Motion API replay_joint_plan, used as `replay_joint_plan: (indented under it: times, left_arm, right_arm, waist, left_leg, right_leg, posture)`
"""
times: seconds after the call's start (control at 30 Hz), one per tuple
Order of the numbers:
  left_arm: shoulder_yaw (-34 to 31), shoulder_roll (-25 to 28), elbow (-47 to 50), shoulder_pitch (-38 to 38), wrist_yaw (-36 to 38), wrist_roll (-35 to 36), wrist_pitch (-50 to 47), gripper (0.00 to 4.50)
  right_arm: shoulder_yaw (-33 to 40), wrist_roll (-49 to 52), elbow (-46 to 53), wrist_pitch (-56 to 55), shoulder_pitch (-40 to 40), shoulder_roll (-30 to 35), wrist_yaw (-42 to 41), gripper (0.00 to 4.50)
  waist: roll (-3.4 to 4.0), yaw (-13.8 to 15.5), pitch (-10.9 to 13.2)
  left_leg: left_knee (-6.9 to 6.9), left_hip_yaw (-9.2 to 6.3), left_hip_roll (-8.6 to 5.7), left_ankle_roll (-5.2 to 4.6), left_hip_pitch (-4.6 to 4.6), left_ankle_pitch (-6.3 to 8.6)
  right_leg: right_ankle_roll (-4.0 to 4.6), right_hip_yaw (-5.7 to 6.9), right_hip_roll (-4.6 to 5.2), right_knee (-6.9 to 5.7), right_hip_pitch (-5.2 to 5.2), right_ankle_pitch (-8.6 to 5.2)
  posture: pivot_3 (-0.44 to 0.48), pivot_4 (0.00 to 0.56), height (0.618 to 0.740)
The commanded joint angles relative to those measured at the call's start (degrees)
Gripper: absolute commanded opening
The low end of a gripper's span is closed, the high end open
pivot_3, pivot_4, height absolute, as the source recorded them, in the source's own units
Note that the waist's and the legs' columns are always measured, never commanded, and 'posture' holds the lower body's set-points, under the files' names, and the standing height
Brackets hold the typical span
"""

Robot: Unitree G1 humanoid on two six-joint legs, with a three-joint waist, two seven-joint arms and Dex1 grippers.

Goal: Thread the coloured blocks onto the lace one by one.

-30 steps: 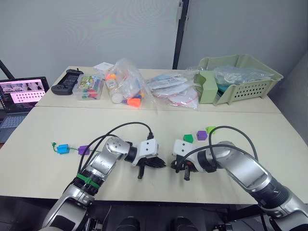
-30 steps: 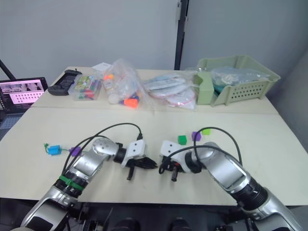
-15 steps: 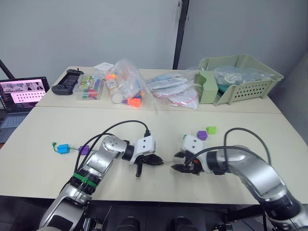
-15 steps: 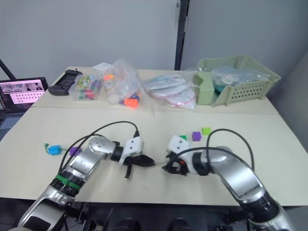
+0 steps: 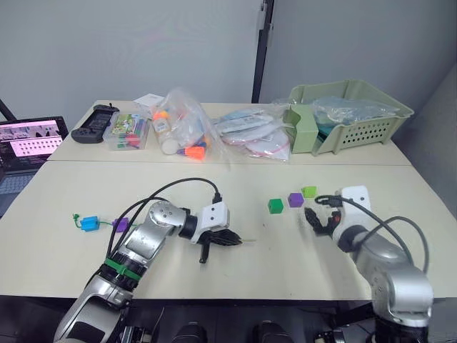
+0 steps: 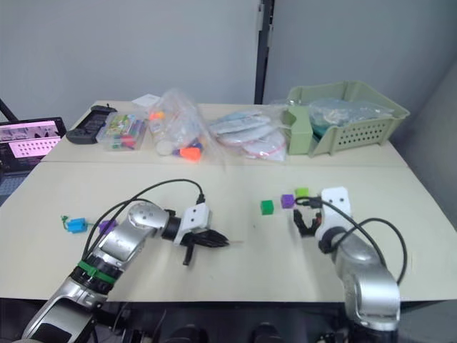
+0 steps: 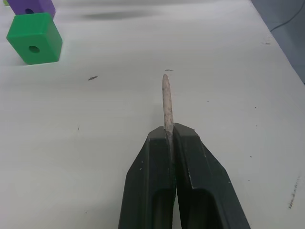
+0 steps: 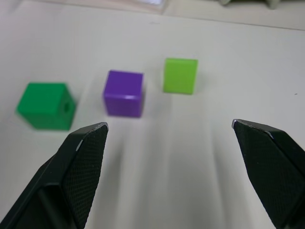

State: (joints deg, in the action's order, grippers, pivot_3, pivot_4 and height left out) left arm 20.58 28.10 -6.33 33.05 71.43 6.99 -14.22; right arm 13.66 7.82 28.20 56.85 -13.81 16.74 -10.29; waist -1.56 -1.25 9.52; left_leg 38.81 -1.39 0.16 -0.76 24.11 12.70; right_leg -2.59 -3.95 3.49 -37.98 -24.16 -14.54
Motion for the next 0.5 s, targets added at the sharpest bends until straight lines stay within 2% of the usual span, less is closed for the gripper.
replay_joint_plan:
  times: [0.03,0.23,0.5]
  left_arm:
    - [-0.84,0.02,2.56,-0.37,-0.61,0.86,-0.45,0.00]
    - [-0.93,0.05,3.40,-1.08,-1.18,0.83,-0.81,0.00]
    - [-1.14,0.13,4.10,-1.63,-1.82,0.87,-1.18,0.00]
  right_arm:
    - [1.64,-0.76,-5.98,-4.43,-4.62,1.05,1.62,4.40]
    - [0.27,-0.03,-20.17,-7.31,-13.45,2.00,1.07,4.40]
    - [1.07,-0.12,-33.95,-11.12,-19.78,3.04,2.26,4.40]
  waist:
    - [0.00,0.15,0.00]
    - [0.00,0.14,0.00]
    - [0.01,0.18,0.00]
  left_leg:
    - [0.00,0.02,-0.01,0.00,0.00,0.00]
    - [-0.02,0.05,-0.04,0.00,0.01,0.00]
    - [-0.05,0.05,-0.07,0.00,0.02,0.00]
  right_leg:
    - [0.00,0.00,0.01,0.01,0.00,0.00]
    - [0.00,0.00,0.02,0.01,0.01,0.00]
    - [0.01,0.01,0.05,0.00,0.01,0.01]
  posture:
    - [0.000,0.150,0.740]
    - [0.000,0.150,0.740]
    - [0.000,0.150,0.740]
